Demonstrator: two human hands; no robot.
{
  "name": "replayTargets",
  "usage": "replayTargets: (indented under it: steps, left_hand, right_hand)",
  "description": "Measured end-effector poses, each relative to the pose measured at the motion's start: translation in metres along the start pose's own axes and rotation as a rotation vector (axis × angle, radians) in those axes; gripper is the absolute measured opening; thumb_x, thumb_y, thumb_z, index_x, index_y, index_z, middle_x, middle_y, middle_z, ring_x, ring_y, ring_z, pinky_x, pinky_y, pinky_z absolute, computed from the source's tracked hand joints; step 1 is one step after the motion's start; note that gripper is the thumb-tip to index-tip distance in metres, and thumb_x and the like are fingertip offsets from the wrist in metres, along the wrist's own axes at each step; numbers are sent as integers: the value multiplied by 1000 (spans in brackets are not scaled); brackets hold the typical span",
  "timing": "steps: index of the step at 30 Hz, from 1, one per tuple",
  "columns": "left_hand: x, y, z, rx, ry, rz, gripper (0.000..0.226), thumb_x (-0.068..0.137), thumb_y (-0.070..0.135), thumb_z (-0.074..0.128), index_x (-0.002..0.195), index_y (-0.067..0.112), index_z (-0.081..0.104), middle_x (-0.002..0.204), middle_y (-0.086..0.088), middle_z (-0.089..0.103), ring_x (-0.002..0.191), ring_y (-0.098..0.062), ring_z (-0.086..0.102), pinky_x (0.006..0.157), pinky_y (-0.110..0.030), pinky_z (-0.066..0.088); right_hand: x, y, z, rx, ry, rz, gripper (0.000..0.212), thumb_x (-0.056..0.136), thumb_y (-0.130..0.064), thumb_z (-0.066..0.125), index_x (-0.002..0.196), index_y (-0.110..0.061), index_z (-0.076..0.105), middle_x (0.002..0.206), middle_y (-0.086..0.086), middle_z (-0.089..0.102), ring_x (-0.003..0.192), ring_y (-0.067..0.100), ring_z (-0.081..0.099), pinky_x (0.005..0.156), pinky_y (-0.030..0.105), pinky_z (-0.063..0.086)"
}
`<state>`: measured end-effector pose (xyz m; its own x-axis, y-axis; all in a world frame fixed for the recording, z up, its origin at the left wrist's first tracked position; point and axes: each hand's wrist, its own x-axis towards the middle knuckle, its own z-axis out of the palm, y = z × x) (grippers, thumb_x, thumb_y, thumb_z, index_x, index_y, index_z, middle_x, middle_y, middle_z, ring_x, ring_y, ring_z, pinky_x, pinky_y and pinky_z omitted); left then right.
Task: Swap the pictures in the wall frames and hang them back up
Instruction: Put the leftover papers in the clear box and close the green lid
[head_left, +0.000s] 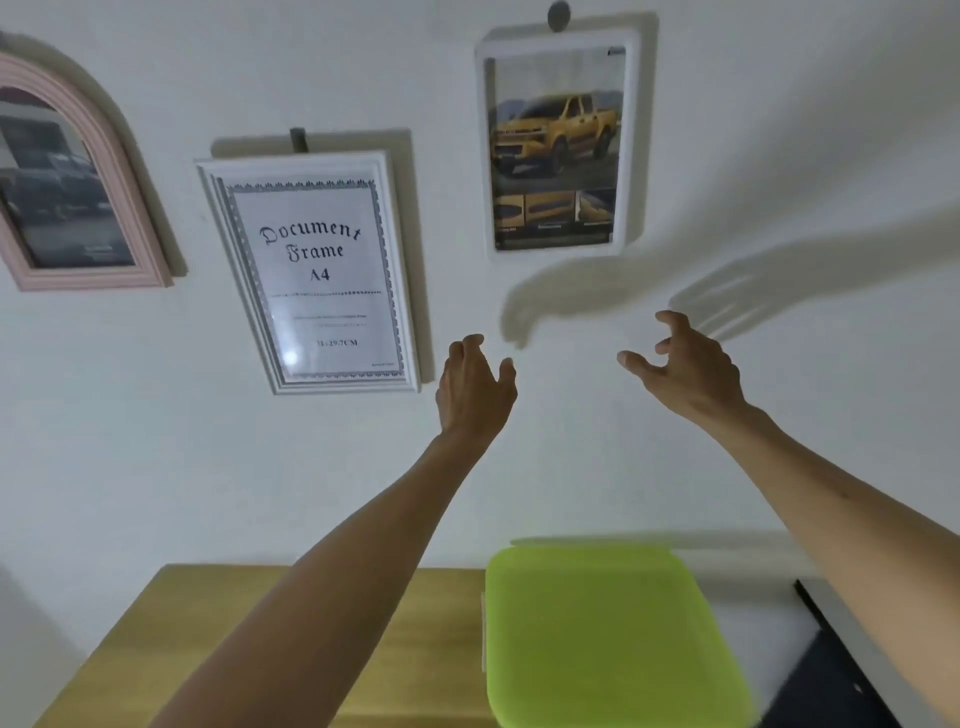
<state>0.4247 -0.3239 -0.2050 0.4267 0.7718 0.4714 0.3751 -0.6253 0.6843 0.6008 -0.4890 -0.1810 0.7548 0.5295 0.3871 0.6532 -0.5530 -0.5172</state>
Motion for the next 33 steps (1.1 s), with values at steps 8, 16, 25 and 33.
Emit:
replayTargets:
  steps: [8,16,25,33]
  left_hand:
    - [-93,-77,65,149,-358,-269,47,96,35,52,135,11,42,132,-8,50,118,-29,52,88,-36,38]
    - [-183,-140,107,369,-682,-506,52,90,41,60,126,6,46,130,-14,49,122,-34,50,91,-41,45]
    - [-201,-160,137,431,-747,-596,33,91,37,60,75,12,47,110,-17,61,95,-34,62,67,-32,43]
    - [-194,-157,136,216,-561,-855,29,82,23,72,95,5,53,96,-12,58,89,-33,59,65,-35,46]
  right_hand:
    - [-81,80,90,-109,-339,227,74,88,-60,58,146,-21,35,135,11,54,124,31,52,95,41,43]
    - [-156,176,137,-220,-602,528,81,91,-63,53,150,-12,28,143,14,42,127,33,50,96,42,47]
    - [-170,221,160,-232,-612,622,48,95,-55,52,82,-9,54,84,6,60,71,23,60,62,32,48]
    - [-161,241,164,47,-637,859,64,85,-45,70,130,-3,54,129,16,58,114,35,59,86,35,51]
